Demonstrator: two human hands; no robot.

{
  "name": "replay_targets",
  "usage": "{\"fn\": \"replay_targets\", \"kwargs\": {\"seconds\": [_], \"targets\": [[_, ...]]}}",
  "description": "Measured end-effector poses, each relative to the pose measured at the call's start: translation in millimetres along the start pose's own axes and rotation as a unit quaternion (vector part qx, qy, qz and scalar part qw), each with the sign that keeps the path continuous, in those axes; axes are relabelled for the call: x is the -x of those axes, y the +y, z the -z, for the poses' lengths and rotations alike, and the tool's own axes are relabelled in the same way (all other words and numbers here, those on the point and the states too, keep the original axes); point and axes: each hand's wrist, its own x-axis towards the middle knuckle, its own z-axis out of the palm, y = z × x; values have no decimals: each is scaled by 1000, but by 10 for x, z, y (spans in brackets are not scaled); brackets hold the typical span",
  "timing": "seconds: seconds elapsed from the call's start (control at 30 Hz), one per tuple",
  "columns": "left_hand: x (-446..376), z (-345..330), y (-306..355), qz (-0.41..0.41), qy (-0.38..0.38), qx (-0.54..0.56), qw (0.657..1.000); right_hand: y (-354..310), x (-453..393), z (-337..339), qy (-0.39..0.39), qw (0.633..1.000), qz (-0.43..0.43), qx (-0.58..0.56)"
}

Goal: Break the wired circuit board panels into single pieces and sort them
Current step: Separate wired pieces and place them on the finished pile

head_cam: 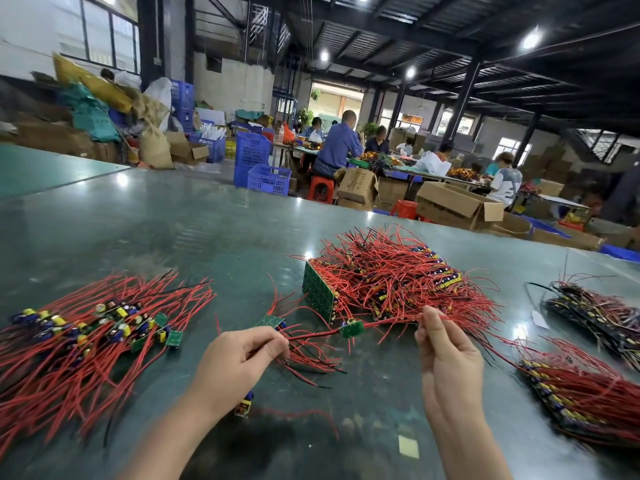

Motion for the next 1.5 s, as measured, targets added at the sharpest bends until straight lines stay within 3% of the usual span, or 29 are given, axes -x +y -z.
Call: {"fn": "replay_targets", "kwargs": {"seconds": [0.17, 0.23, 0.47, 0.57, 0.67, 0.8, 0.9, 1.03, 1.1, 1.17, 1.23, 1.27, 1.33, 1.4, 1.43, 1.5], "targets": [[4, -30, -1, -79, 77, -155, 982, 109, 3, -7, 98, 995, 17, 13], [9, -45, -1, -106, 94, -190, 972, 103, -4, -1, 102, 995, 15, 12], [33, -9, -66, -76, 65, -104, 989, 82, 3, 9, 90, 993, -67, -38], [18, 41, -28, -69, 108, -52, 990, 72, -2, -8, 16, 994, -105, -38], [-21, 197, -10, -35, 233, 3, 972, 83, 50, -64, -114, 981, -157, 23], [-56, 563, -183, 61, 401, -115, 907, 174, 108, -94, -156, 962, -205, 93], [-35, 783, -455, 167, 380, -239, 878, 163, 85, -69, -154, 963, -194, 110], [-39, 956, -716, 241, 340, -179, 891, 146, 102, -71, -168, 956, -183, 157], [-66, 936, -664, 290, 371, -231, 851, 193, 157, -108, -191, 947, -156, 207], [-77, 829, -409, 179, 415, -288, 844, 278, 235, -159, -224, 923, -104, 295], [-96, 603, -200, 19, 370, -292, 882, 369, 315, -203, -250, 894, -54, 367], [-98, 462, -116, -4, 297, -257, 920, 402, 345, -217, -260, 883, -35, 389], [-71, 228, -35, 88, 107, -161, 977, 448, 378, -226, -276, 864, -8, 422], [-26, 80, -75, 171, -56, -149, 972, 483, 401, -214, -299, 834, 18, 464], [-16, 46, -100, 179, -93, -157, 967, 505, 416, -206, -316, 812, 36, 489], [-20, 12, -137, 180, -70, -131, 972, 567, 456, -193, -370, 742, 87, 552]]}}
